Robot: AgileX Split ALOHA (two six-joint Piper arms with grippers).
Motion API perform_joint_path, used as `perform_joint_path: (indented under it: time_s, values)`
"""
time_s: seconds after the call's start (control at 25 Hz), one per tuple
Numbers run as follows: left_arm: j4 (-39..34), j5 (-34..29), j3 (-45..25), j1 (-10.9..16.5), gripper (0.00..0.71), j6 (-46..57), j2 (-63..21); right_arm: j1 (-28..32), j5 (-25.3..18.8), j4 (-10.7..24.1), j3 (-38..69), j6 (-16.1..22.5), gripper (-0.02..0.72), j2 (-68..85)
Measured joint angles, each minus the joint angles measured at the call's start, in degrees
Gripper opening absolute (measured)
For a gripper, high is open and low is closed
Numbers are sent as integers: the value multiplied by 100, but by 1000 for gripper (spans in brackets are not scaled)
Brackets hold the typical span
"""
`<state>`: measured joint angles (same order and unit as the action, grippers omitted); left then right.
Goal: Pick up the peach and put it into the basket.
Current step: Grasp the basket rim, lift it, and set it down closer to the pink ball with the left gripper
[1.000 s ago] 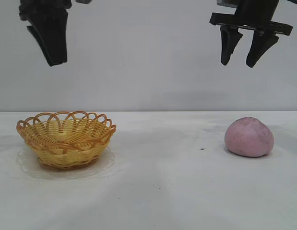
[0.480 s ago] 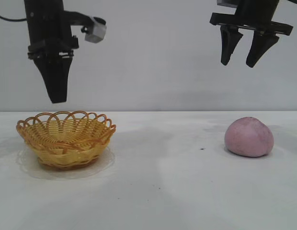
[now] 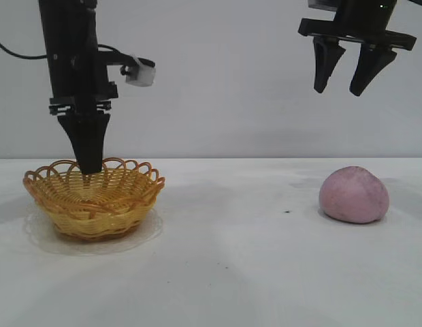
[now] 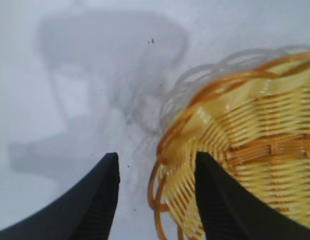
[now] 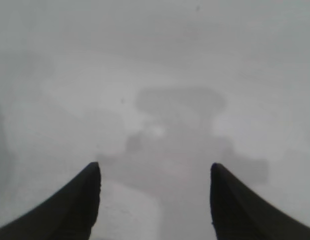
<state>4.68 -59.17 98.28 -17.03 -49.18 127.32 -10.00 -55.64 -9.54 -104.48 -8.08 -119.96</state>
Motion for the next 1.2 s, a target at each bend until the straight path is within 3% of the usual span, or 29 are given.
perform_joint_path:
  time_s: [0.16,0.24,0.4,0.56,0.6,0.64,0.68,0.8,1.2]
  values:
    - [-121,8,0,0,121,22,92,0,-13,10,0,0,412,0]
    - [-121,-14,11,0,62,26,92,0,-13,23,0,0,412,0]
    - [-121,-83,11,0,77,646,69,0,-13,32,0,0,412,0]
    - [-118,-568,198,0,77,2289,34,0,-13,46,0,0,412,0]
    - [-108,-718,238,0,35,2679,5,0,-13,46,0,0,412,0]
    - [-108,-826,269,11,52,2952,-49,0,-13,46,0,0,412,0]
    - [-108,-922,291,23,0,3241,-117,0,-13,56,0,0,412,0]
    - [-6,-1016,291,34,0,3944,-353,0,-13,71,0,0,412,0]
    - [1787,-1089,300,34,0,4635,-737,0,-15,71,0,0,412,0]
